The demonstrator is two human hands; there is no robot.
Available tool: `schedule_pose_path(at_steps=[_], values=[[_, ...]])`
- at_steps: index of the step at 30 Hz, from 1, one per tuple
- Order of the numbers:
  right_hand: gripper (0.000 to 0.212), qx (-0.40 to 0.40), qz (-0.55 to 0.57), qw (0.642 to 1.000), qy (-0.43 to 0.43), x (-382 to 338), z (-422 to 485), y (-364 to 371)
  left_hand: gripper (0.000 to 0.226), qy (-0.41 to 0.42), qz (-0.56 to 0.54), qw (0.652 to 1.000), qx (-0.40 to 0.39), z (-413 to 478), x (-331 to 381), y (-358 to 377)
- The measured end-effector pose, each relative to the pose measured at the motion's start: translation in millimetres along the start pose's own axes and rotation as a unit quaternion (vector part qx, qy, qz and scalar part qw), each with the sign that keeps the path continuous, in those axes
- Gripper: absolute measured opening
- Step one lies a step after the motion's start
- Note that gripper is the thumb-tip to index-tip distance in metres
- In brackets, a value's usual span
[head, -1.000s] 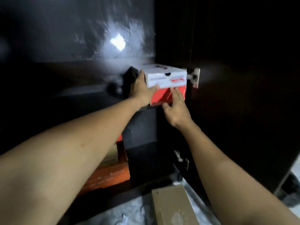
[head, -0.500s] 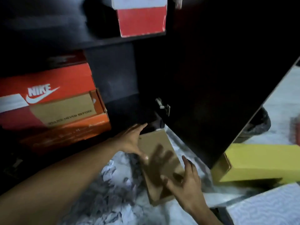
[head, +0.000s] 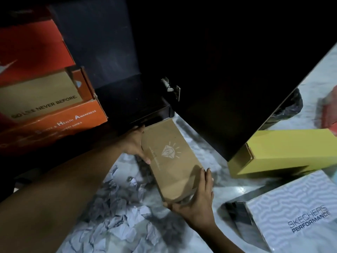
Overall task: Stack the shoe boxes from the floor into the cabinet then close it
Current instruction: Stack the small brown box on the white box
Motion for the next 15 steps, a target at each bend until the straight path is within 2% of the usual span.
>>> schedule_pose_path(at_steps=[3, 5, 8, 10, 14, 15], values=[[0.162, 0.019, 0.034, 0.999, -0.029, 9.9, 13.2, -7.6, 0.173, -0.016, -0.018, 0.998, 0.052, -18.5, -9.1, 18.1], [0.160, -0.003, 0.082, 0.996, -0.024, 16.8, 19.0, -10.1, 0.173, -0.021, -0.032, 0.995, 0.095, -32.1, -12.3, 31.8], [0.153, -0.055, 0.156, 0.986, -0.027, 23.9, 29.0, -8.4, 0.152, 0.007, -0.077, 0.981, 0.176, -47.5, -19.9, 53.0], [0.145, -0.063, 0.181, 0.981, -0.033, 24.9, 33.8, -8.0, 0.145, 0.031, -0.106, 0.975, 0.196, -50.3, -29.6, 62.4], [0.131, -0.072, 0.234, 0.967, -0.077, 15.5, 34.2, -10.7, 0.099, 0.035, -0.194, 0.953, 0.229, -53.7, -28.3, 60.4], [0.129, -0.076, 0.249, 0.962, -0.088, 10.2, 32.5, -13.7, 0.096, 0.032, -0.211, 0.947, 0.242, -57.6, -21.9, 56.9]])
Point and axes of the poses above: each hand's wrist, its own z-axis towards the middle knuckle, its own y-axis out of the palm, x = y × z, the point moved 1 cm from there along z, towards the middle knuckle, and after that the axes turned 15 degrees about y, right-handed, at the moved point
